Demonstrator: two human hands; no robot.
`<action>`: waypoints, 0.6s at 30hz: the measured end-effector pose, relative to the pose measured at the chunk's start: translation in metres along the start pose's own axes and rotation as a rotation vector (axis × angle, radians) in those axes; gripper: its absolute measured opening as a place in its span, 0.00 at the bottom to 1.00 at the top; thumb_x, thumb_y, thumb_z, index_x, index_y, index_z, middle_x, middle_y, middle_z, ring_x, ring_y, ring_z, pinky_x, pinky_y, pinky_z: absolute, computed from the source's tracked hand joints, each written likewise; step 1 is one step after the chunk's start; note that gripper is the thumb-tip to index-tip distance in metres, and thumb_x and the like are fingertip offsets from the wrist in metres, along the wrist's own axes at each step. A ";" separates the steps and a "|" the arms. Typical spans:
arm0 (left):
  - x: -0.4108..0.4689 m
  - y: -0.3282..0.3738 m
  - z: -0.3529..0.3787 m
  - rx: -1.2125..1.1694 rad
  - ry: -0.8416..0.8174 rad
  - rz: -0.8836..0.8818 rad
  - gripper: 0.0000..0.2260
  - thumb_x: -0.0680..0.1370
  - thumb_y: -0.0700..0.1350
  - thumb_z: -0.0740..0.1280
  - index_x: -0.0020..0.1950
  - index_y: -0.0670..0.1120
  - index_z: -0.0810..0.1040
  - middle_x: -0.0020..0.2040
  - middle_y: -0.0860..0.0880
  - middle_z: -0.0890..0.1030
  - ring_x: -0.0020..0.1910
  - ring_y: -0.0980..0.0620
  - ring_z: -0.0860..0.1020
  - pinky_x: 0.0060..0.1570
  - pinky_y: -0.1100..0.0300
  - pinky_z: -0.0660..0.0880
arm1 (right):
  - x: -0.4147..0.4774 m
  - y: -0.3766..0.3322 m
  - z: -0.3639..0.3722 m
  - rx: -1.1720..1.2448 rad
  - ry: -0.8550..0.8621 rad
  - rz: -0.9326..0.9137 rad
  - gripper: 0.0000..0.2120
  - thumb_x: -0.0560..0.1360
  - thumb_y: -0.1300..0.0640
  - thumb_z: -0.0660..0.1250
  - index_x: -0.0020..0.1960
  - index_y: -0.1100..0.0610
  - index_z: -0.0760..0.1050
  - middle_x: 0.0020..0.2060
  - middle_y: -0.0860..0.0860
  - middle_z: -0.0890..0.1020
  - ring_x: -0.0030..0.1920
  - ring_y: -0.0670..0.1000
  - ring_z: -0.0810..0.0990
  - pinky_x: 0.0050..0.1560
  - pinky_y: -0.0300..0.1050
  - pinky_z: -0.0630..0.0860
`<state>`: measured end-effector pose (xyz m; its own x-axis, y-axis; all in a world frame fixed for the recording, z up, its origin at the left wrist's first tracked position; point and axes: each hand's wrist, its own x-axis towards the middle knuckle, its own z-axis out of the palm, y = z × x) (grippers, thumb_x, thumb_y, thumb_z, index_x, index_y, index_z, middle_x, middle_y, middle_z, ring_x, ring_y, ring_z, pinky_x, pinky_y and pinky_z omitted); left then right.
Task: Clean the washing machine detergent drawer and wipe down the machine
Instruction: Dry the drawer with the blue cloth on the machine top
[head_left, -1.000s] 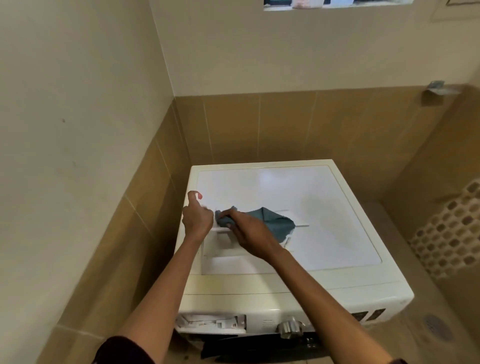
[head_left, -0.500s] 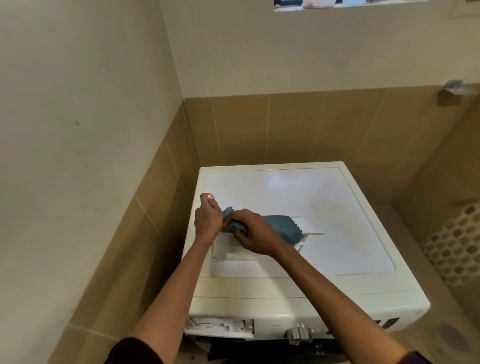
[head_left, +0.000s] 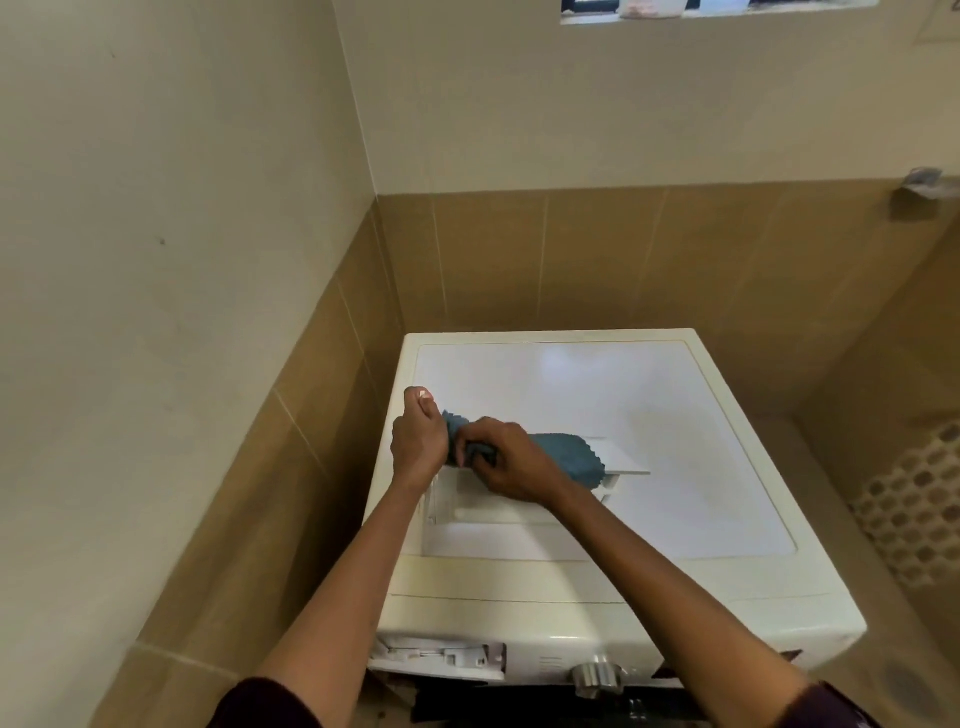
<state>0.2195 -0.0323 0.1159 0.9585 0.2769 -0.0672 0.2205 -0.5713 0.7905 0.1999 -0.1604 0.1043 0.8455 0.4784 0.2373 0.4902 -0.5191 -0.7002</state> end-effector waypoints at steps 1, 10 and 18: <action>0.000 0.000 0.000 0.005 0.000 -0.002 0.16 0.83 0.47 0.47 0.64 0.41 0.66 0.54 0.38 0.77 0.52 0.41 0.76 0.49 0.51 0.71 | 0.005 0.001 -0.001 0.000 -0.006 0.011 0.08 0.70 0.68 0.62 0.41 0.57 0.75 0.37 0.48 0.77 0.37 0.43 0.73 0.39 0.30 0.67; 0.003 -0.002 0.003 0.011 0.017 0.002 0.15 0.83 0.47 0.47 0.62 0.41 0.67 0.53 0.38 0.77 0.48 0.43 0.75 0.45 0.52 0.71 | 0.017 0.001 -0.002 0.052 0.013 0.120 0.13 0.71 0.72 0.57 0.43 0.56 0.74 0.41 0.50 0.78 0.42 0.48 0.75 0.41 0.31 0.67; 0.002 -0.002 0.004 0.025 0.055 0.024 0.16 0.83 0.47 0.47 0.63 0.42 0.68 0.53 0.38 0.77 0.51 0.41 0.76 0.48 0.49 0.74 | 0.031 -0.004 -0.002 0.148 0.075 0.222 0.12 0.74 0.71 0.57 0.46 0.55 0.71 0.43 0.53 0.78 0.42 0.49 0.75 0.42 0.37 0.70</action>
<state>0.2217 -0.0334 0.1115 0.9525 0.3042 -0.0142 0.2025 -0.5976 0.7758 0.2245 -0.1448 0.1159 0.9449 0.3077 0.1120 0.2591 -0.4936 -0.8302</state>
